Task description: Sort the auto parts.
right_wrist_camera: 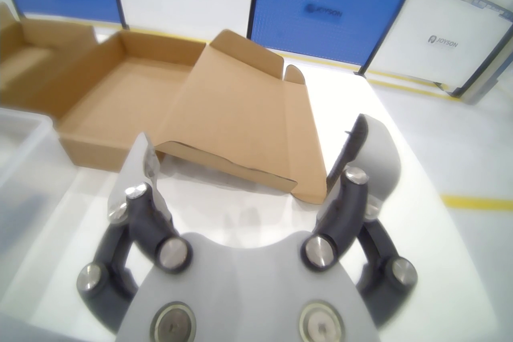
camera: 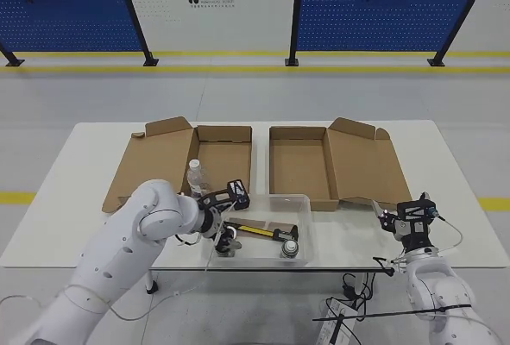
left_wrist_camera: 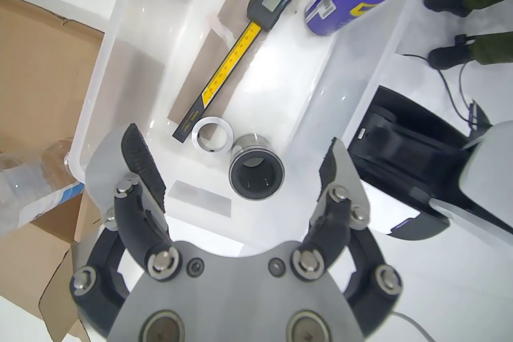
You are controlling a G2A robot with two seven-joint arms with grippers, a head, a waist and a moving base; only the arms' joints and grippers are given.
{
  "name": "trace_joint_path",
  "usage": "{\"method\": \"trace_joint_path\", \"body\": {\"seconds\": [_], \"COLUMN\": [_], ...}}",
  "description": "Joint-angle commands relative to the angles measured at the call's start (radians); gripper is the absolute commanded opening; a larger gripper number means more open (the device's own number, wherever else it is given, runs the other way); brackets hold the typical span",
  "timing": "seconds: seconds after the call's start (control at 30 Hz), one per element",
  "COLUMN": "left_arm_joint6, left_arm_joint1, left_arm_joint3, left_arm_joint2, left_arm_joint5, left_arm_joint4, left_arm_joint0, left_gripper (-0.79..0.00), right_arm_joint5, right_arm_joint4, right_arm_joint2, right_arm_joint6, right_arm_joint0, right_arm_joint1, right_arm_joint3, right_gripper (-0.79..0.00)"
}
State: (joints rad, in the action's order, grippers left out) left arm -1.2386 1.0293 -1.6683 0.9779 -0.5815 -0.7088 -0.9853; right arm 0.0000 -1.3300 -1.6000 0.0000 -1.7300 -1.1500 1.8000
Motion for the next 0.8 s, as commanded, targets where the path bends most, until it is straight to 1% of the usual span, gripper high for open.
{"method": "trace_joint_path", "body": {"seconds": [0.0, 0.07, 0.1, 0.13, 0.2, 0.3, 0.33, 0.37, 0.4, 0.43, 0.5, 0.53, 0.67, 0.73, 0.77], "left_arm_joint6": [-0.005, -0.002, -0.002, -0.002, -0.003, -0.003, -0.005, -0.006, -0.006, -0.006, -0.008, -0.01, -0.018, -0.019, -0.02], "left_arm_joint1": [-0.006, -0.012, -0.015, -0.017, -0.023, -0.03, -0.033, -0.035, -0.037, -0.039, -0.043, -0.045, -0.053, -0.057, -0.059], "left_arm_joint3": [-0.001, 0.0, 0.001, 0.001, -0.003, -0.002, -0.001, 0.001, 0.003, 0.008, 0.014, 0.017, 0.025, 0.027, 0.028], "left_arm_joint2": [-0.012, -0.027, -0.031, -0.037, -0.062, -0.092, -0.101, -0.11, -0.118, -0.125, -0.141, -0.148, -0.173, -0.181, -0.185], "left_arm_joint5": [0.005, 0.002, 0.002, 0.002, 0.003, 0.003, 0.005, 0.006, 0.006, 0.006, 0.008, 0.01, 0.018, 0.019, 0.02], "left_arm_joint4": [-0.024, -0.023, -0.02, -0.024, -0.051, -0.061, -0.065, -0.069, -0.072, -0.068, -0.07, -0.066, -0.053, -0.044, -0.041], "left_arm_joint0": [0.004, 0.007, 0.01, 0.014, 0.024, 0.042, 0.049, 0.055, 0.062, 0.068, 0.081, 0.086, 0.108, 0.116, 0.12], "left_gripper": [0.0, 0.0, -0.018, -0.099, -0.182, -0.289, -0.305, -0.369, -0.385, -0.394, -0.372, -0.348, -0.339, -0.314, -0.326], "right_arm_joint5": [0.0, 0.0, 0.0, 0.0, 0.0, 0.0, 0.0, 0.0, 0.0, 0.0, 0.0, 0.0, 0.0, 0.0, 0.0], "right_arm_joint4": [0.0, 0.0, 0.0, 0.0, 0.0, 0.0, 0.0, 0.0, 0.0, 0.0, 0.0, 0.0, 0.0, 0.0, 0.0], "right_arm_joint2": [0.0, 0.0, 0.0, 0.0, 0.0, 0.0, 0.0, 0.0, 0.0, 0.0, 0.0, 0.0, 0.0, 0.0, 0.0], "right_arm_joint6": [0.0, 0.0, 0.0, 0.0, 0.0, 0.0, 0.0, 0.0, 0.0, 0.0, 0.0, 0.0, 0.0, 0.0, 0.0], "right_arm_joint0": [0.0, 0.0, 0.0, 0.0, 0.0, 0.0, 0.0, 0.0, 0.0, 0.0, 0.0, 0.0, 0.0, 0.0, 0.0], "right_arm_joint1": [0.0, 0.0, 0.0, 0.0, 0.0, 0.0, 0.0, 0.0, 0.0, 0.0, 0.0, 0.0, 0.0, 0.0, 0.0], "right_arm_joint3": [0.0, 0.0, 0.0, 0.0, 0.0, 0.0, 0.0, 0.0, 0.0, 0.0, 0.0, 0.0, 0.0, 0.0, 0.0], "right_gripper": [0.0, 0.0, 0.0, 0.0, 0.0, 0.0, 0.0, 0.0, 0.0, 0.0, 0.0, 0.0, 0.0, 0.0, 0.0]}}
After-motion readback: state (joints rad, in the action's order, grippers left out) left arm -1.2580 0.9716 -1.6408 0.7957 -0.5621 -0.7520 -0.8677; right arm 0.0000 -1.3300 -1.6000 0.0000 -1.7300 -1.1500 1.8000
